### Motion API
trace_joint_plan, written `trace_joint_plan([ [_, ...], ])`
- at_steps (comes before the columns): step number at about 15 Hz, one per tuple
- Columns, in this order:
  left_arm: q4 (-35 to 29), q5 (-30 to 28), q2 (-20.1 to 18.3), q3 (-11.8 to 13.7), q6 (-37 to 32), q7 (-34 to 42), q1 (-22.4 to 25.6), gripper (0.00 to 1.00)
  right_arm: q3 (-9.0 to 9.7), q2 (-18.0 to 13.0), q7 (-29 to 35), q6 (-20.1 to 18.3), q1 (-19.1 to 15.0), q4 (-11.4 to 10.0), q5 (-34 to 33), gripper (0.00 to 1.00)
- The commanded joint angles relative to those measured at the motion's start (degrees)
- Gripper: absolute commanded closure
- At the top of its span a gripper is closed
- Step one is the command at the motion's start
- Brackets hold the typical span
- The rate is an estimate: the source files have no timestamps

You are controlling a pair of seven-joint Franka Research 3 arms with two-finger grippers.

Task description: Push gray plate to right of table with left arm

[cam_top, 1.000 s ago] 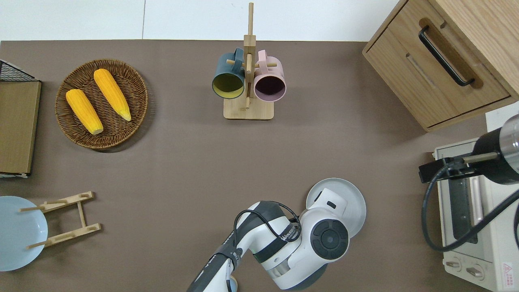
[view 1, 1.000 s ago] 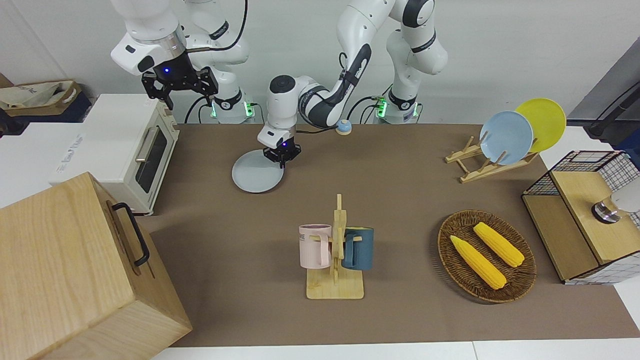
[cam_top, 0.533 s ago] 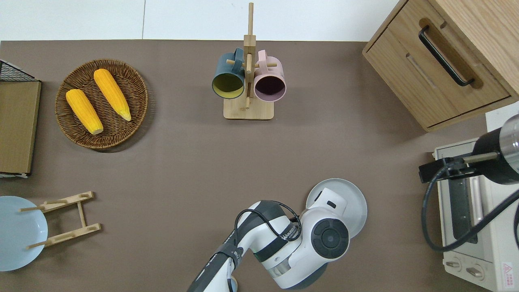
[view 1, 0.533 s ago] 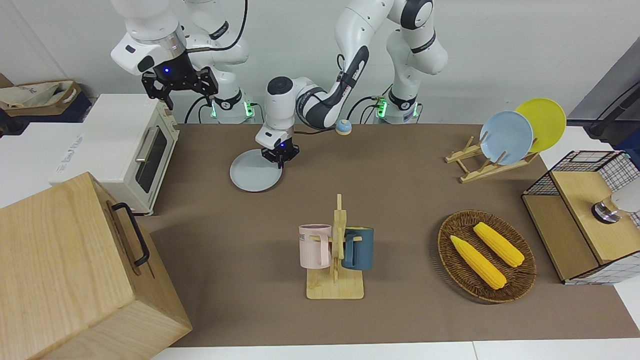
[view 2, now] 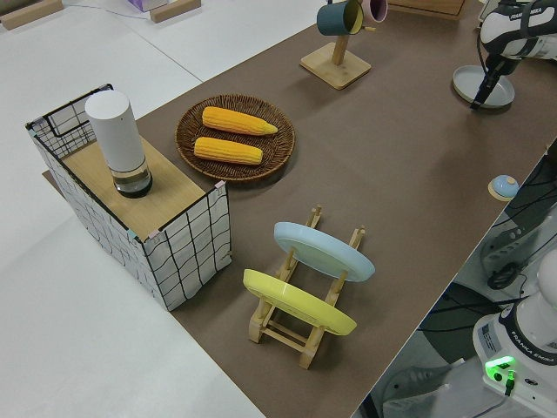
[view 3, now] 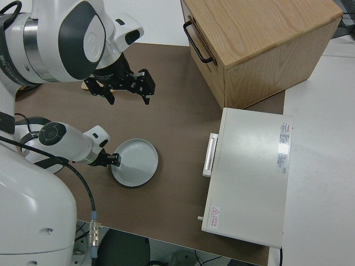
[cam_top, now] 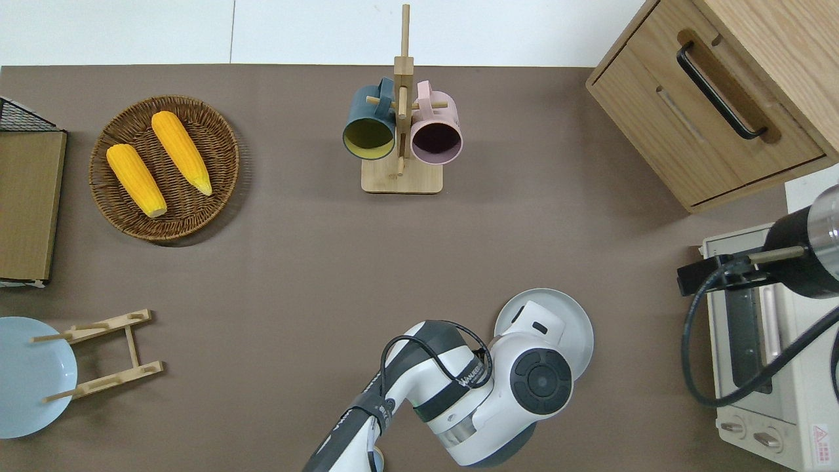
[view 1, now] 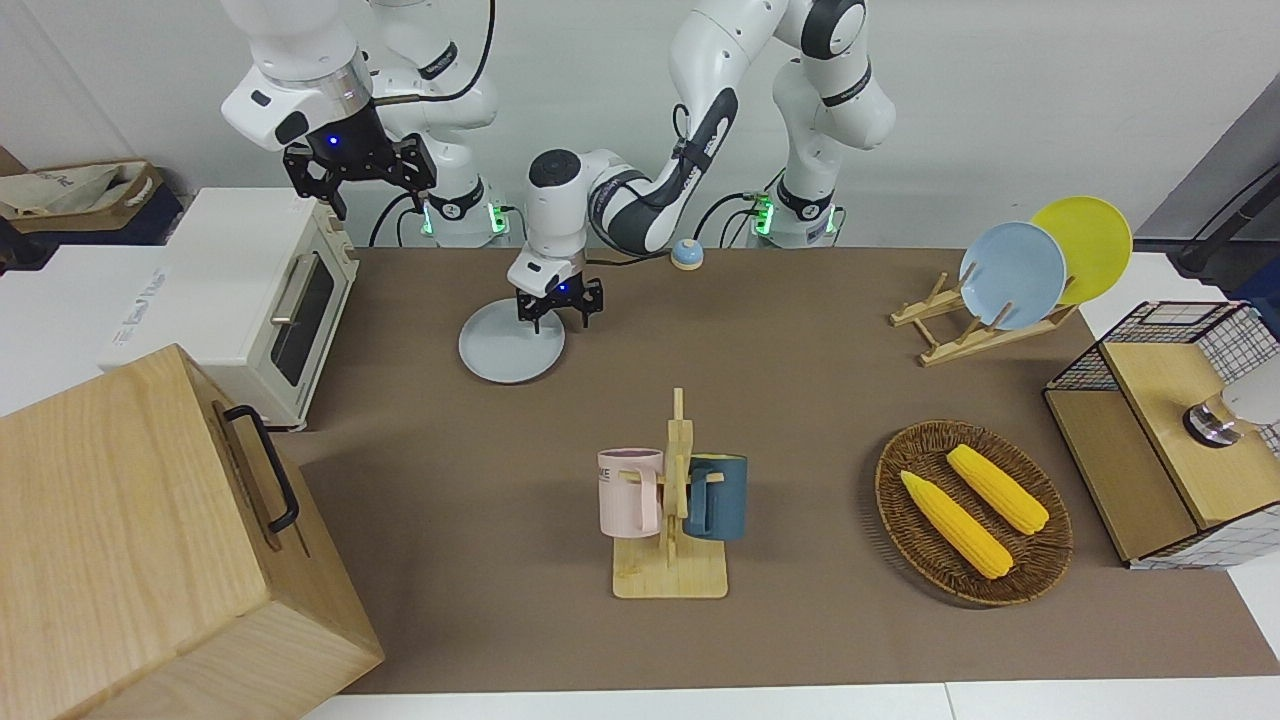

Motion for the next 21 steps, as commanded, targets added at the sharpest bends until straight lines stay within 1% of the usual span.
trace_joint_plan([
  [1,0.7,1.1,-1.7,0.8,-4.0,1.1,0.0,0.00,0.92,-0.1,0.7,-0.9,-1.2,0.5,0.2,0.017],
  [5,-1.1,0.3,-7.8,0.9,-9.4,7.2,3.3,0.00,0.92,-0.1,0.7,-0.9,-1.1,0.5,0.2,0.017],
  [8,-3.7,-0.6,-11.9,0.8,-10.7,10.6,6.0,0.00,0.92,-0.1,0.7,-0.9,-1.1,0.5,0.2,0.017],
  [10,-6.6,-2.3,-15.0,1.0,-11.4,14.7,7.4,0.00,0.92,-0.1,0.7,-0.9,-1.2,0.5,0.2,0.017],
  [11,-8.2,-2.7,-16.7,1.0,-11.5,16.3,8.8,0.00,0.92,-0.1,0.7,-0.9,-1.1,0.5,0.2,0.017],
  [13,-10.5,-3.4,-20.3,1.0,-12.6,20.5,12.0,0.00,0.92,-0.1,0.7,-0.9,-1.1,0.5,0.2,0.017],
  [16,-10.4,-8.0,-24.5,1.1,-19.6,31.0,18.5,0.00,0.92,-0.1,0.7,-0.9,-1.2,0.5,0.2,0.017],
  [17,-10.2,-9.0,-25.9,1.0,-21.2,33.3,20.6,0.00,0.92,-0.1,0.7,-0.9,-1.1,0.5,0.2,0.017],
  [19,-9.4,-9.2,-27.7,1.3,-24.6,36.2,24.3,0.00,0.92,-0.1,0.7,-0.9,-1.1,0.5,0.2,0.017],
  [21,-7.7,-9.1,-28.5,1.4,-28.4,40.4,28.1,0.00,0.92,-0.1,0.7,-0.9,-1.1,0.5,0.2,0.017],
])
